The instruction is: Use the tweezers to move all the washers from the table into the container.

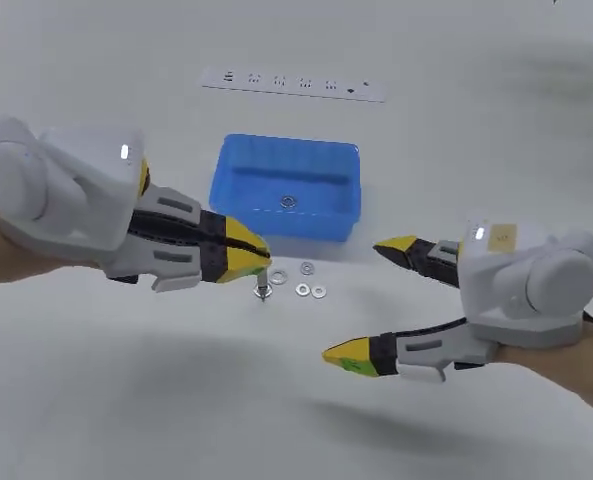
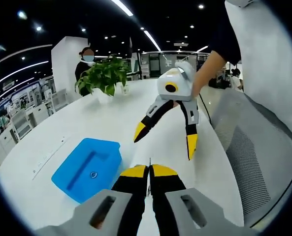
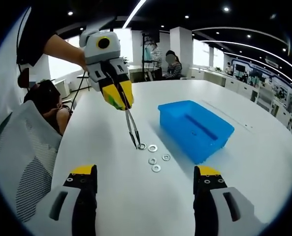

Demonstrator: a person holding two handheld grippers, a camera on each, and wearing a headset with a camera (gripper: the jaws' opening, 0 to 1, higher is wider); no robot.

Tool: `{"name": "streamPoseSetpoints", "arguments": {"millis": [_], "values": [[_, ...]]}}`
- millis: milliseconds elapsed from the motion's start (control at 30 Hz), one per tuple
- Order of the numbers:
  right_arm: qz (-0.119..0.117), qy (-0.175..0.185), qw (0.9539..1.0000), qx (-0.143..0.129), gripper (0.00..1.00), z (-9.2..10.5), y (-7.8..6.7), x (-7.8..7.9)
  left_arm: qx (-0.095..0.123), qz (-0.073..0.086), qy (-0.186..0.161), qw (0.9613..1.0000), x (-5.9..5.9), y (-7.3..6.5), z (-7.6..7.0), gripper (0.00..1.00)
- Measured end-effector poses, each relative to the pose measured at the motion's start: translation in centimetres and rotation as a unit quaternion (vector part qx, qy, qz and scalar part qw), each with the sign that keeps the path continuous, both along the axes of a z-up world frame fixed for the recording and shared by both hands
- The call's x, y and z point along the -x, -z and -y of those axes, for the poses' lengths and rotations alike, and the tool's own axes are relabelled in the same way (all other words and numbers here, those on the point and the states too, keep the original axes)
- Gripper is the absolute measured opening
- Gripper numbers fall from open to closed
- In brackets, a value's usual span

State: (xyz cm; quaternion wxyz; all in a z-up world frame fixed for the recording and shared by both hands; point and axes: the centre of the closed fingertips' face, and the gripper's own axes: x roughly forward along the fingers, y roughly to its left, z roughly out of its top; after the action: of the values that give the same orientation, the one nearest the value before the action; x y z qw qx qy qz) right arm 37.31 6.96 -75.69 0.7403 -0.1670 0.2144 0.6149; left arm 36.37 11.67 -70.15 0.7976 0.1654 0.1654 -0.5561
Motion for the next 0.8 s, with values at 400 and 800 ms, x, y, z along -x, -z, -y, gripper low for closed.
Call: {"name": "streamPoseSetpoints", "arguments": {"millis": [400,800], "values": [[-0.001,-0.070,0.9975,0.002,0.60,-4.6,0.4,0.3,0.012,-0.002,0.001,0.9999,0.2,0.3,0.1,0.06],[-0.005,-0.105,0.9943,0.013,0.31,-7.1,0.6,-0.2,0.017,-0.013,-0.004,0.9998,-0.3,0.4,0.1,0.06]]}}
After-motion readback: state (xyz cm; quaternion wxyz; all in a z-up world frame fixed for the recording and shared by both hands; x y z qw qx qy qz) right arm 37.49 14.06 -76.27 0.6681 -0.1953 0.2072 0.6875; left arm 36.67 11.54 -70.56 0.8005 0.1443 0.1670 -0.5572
